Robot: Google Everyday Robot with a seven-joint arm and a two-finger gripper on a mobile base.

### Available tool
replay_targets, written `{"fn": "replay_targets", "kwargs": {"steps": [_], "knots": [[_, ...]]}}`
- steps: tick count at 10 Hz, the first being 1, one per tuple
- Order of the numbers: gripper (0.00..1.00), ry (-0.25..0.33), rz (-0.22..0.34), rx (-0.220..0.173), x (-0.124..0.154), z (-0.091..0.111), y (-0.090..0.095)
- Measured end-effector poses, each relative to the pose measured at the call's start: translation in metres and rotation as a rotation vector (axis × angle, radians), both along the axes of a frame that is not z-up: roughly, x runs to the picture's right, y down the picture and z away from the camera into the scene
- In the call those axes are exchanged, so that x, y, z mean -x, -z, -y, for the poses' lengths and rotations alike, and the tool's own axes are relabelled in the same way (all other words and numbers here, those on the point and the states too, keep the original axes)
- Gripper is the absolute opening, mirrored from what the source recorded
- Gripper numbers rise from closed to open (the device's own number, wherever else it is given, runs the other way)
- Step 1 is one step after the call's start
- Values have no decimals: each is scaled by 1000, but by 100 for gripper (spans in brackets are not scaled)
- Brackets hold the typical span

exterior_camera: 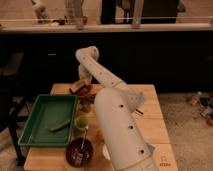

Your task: Wipe red bowl with eraser

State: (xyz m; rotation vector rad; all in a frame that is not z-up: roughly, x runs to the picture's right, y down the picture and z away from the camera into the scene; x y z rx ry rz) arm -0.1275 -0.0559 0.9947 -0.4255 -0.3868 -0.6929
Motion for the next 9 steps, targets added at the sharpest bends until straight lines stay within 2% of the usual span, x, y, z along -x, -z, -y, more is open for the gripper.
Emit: {"fn": "replay_targets", "kwargs": {"steps": [2,3,6,9], "knots": [[0,-4,-15,16,-9,-6,0],[0,-9,-43,32,-21,-12,-2],[0,-13,-74,26,-34,-2,-9],[0,4,-66,18,-27,5,-16]]}}
